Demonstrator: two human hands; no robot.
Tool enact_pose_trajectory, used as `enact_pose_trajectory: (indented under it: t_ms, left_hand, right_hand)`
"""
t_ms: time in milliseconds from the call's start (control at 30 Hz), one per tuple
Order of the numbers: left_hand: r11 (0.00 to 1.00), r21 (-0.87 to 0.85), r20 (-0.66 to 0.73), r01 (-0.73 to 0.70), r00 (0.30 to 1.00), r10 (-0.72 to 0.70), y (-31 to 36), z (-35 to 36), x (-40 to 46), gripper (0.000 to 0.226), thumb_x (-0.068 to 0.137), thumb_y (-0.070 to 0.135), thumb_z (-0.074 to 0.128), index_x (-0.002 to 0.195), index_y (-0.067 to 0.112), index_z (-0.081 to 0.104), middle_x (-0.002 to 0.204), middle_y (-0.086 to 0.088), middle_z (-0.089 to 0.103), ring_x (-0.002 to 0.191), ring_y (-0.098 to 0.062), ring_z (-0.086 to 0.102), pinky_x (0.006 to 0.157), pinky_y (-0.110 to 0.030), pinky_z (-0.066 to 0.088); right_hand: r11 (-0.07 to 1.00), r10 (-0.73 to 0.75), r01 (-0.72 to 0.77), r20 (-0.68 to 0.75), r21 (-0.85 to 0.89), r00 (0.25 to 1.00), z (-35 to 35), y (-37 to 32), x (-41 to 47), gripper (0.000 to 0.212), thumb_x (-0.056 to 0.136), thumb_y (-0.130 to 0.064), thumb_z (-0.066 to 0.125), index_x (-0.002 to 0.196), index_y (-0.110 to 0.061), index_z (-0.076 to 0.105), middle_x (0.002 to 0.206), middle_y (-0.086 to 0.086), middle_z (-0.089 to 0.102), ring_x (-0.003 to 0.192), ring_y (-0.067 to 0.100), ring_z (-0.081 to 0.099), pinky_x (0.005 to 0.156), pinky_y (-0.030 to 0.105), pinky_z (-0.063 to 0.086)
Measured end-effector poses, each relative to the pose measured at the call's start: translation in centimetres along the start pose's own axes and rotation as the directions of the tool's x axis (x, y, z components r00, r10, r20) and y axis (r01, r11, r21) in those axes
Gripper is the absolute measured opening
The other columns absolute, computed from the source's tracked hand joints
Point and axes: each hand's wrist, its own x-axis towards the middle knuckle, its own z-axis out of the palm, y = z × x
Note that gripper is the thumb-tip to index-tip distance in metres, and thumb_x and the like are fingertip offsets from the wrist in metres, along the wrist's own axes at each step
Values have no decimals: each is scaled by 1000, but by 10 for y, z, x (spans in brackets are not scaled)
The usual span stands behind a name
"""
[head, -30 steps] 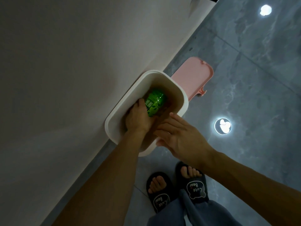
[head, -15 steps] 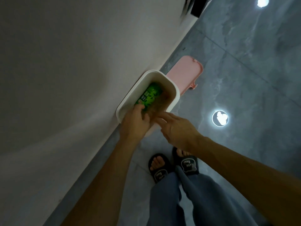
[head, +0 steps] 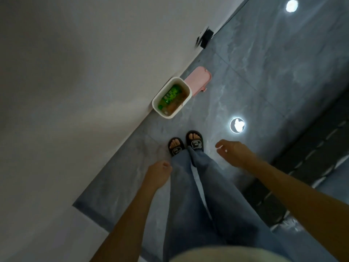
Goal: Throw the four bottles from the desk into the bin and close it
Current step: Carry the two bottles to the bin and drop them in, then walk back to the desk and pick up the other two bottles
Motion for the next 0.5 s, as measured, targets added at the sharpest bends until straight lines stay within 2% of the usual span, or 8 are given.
enact_pose_trajectory:
  t_ms: [67,133,233,333,367,467,500]
  left_hand:
    - [999,-36,17,23,1000,-22,-10,1,-49,22,99,31,55,78,30,61,89,1,68,91,-23,68,86,-38,56]
    - [997,-65,27,37,999,-36,-22,0,-90,19,98,31,56,80,32,62,92,0,71,92,-24,70,91,-42,58]
    - [992,-119,-17,35,999,-37,-37,-2,-130,13,99,32,57,96,24,67,104,-7,73,95,-28,71,92,-44,58]
    - [975,-215,-115,53,990,-79,-47,2,-156,26,102,31,55,113,14,71,113,-13,73,101,-31,70,95,-45,58]
    - [968,-244,-133,60,987,-94,-48,3,-164,29,103,29,54,117,12,71,116,-15,72,104,-33,70,97,-46,56]
    - [936,-343,-189,74,971,-146,-54,17,-180,30,105,28,51,122,11,69,121,-16,71,108,-35,69,98,-44,55]
    - [924,-373,-208,83,963,-170,-55,25,-185,31,105,28,51,122,9,68,122,-15,71,107,-35,70,97,-43,55]
  right_hand:
    - [1000,27,-27,8,12,1000,-8,2,-44,31,101,-37,52,126,-21,60,116,6,74,99,24,71,82,27,46]
    - [999,35,-35,25,11,999,-12,2,-77,31,100,-38,53,125,-20,60,115,6,74,94,21,70,83,27,48]
    - [996,75,-76,38,38,996,-22,-1,-109,28,100,-38,53,121,-22,62,109,3,74,87,16,71,85,32,55]
    - [998,68,-68,72,-3,995,-34,-6,-128,27,101,-35,52,121,-19,63,107,2,74,87,14,71,72,22,48]
    - [998,67,-65,95,-27,993,-39,-9,-133,27,101,-34,53,121,-19,63,107,3,74,89,16,71,72,23,48]
    - [992,80,-64,156,-105,985,-65,-18,-139,24,99,-33,52,115,-22,65,102,5,74,96,27,71,86,38,55]
    - [989,62,-37,174,-147,983,-76,-21,-137,22,98,-34,51,112,-24,65,97,4,73,97,28,70,87,38,54]
